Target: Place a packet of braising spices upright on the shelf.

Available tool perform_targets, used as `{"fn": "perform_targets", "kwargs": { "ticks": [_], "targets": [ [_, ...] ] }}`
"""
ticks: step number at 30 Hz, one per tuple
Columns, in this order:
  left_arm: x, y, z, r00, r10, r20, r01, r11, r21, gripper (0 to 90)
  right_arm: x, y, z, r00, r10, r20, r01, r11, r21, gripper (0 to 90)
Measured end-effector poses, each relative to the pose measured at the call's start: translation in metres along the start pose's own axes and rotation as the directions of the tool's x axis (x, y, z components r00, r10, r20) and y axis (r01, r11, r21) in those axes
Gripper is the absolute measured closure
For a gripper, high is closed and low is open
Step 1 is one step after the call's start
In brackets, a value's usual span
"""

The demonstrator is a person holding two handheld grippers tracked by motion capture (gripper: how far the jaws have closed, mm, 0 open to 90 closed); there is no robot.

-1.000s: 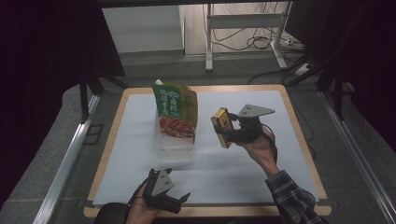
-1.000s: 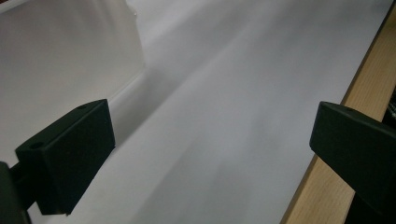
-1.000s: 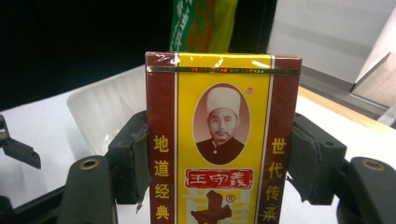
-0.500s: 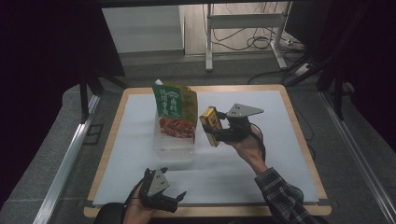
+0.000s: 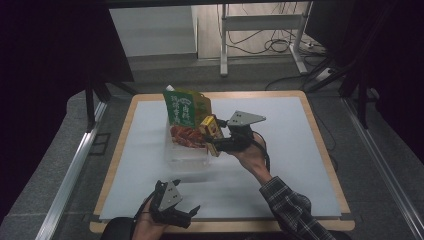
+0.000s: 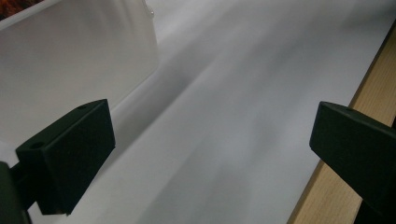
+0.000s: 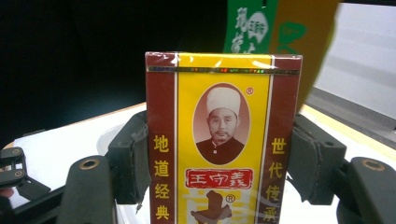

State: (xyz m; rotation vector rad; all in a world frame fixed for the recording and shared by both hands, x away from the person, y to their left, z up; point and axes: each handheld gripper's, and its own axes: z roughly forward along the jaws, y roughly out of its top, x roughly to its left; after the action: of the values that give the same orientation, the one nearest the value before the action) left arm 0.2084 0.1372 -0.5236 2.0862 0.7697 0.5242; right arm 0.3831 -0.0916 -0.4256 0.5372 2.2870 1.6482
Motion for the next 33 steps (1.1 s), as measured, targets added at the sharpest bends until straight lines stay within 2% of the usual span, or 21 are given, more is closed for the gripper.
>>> {"fn": "perform_targets", "kwargs": {
  "ticks": [17, 33],
  "targets": [
    [-0.001, 0.001, 0.0, 1.0, 0.007, 0.004, -0.007, 1.0, -0.001, 0.0, 0.018, 0.001, 0.04, 0.9981, 0.002, -0.061, -0.003, 1.0, -0.016, 31.9],
    [-0.001, 0.001, 0.0, 1.0, 0.004, 0.004, -0.004, 1.0, -0.003, 0.0, 0.032, -0.009, 0.065, 0.9965, 0.031, -0.078, -0.033, 0.999, -0.032, 31.9]
  ]
}}
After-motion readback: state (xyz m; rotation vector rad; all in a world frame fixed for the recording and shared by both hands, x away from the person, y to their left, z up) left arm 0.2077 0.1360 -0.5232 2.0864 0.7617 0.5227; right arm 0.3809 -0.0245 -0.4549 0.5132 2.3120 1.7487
